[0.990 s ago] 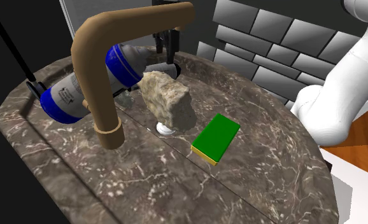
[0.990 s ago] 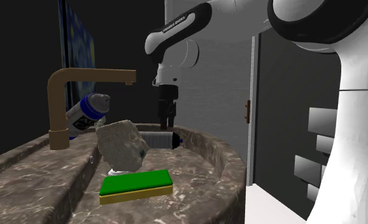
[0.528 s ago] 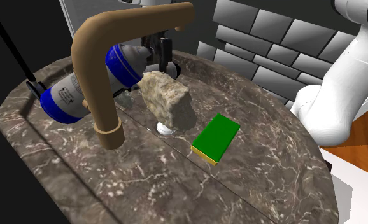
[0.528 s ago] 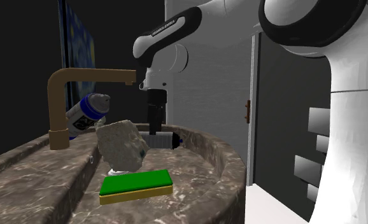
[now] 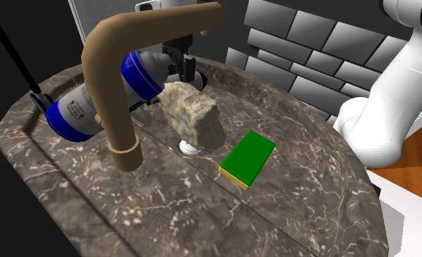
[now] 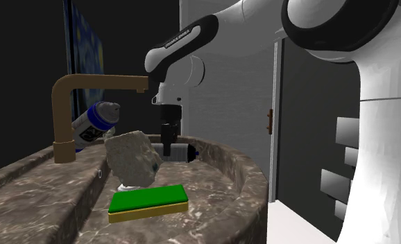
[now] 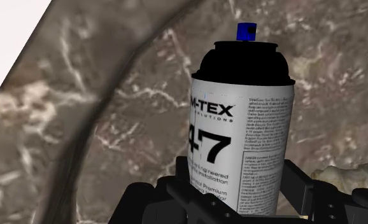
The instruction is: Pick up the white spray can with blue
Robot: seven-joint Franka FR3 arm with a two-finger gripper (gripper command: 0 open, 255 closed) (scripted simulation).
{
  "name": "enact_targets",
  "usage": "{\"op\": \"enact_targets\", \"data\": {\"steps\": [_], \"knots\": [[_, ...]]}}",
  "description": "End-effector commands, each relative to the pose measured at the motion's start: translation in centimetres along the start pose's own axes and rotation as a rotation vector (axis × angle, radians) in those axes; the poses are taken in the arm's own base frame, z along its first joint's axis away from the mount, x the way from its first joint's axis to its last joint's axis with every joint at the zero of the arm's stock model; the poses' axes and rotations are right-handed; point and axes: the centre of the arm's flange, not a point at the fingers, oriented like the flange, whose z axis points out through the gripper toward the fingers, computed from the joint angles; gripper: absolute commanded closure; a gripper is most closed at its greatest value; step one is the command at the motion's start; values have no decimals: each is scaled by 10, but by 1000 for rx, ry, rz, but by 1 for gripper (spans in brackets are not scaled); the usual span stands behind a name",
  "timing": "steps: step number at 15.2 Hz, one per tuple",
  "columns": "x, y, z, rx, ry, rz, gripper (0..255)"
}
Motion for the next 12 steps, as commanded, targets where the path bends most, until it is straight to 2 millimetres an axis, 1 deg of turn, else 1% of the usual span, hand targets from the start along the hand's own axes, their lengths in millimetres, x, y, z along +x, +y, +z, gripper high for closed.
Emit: {"op": "enact_targets", "data": {"steps": [1,7,12], "knots": [[0,0,2,2,-2,0,255],[0,0,1,2,-2,0,255],[1,-3,-26,2,-2,0,255]]}}
